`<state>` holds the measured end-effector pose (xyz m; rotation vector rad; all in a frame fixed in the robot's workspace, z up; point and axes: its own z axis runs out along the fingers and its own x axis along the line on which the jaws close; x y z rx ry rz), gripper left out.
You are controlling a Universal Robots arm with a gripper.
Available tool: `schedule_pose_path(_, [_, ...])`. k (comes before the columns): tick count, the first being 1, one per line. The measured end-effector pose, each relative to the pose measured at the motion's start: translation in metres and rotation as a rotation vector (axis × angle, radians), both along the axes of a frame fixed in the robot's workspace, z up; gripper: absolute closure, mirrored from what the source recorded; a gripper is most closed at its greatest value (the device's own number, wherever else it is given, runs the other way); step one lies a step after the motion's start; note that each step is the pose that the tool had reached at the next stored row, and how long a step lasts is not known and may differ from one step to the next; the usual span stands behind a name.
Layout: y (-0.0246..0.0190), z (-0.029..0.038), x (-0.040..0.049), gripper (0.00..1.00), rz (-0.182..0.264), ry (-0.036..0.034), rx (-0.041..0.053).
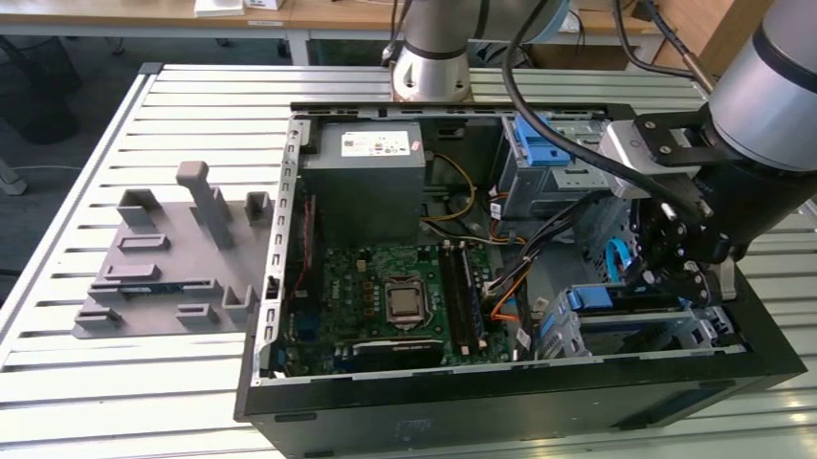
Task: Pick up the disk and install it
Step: 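Insert the second disk wire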
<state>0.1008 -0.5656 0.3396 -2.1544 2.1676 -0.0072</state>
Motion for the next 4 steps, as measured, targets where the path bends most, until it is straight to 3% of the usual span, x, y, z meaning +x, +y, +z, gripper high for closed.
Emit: schedule_pose_path(4, [0.0000,0.0001,0.0000,0.89,0.000,0.0001,0.0000])
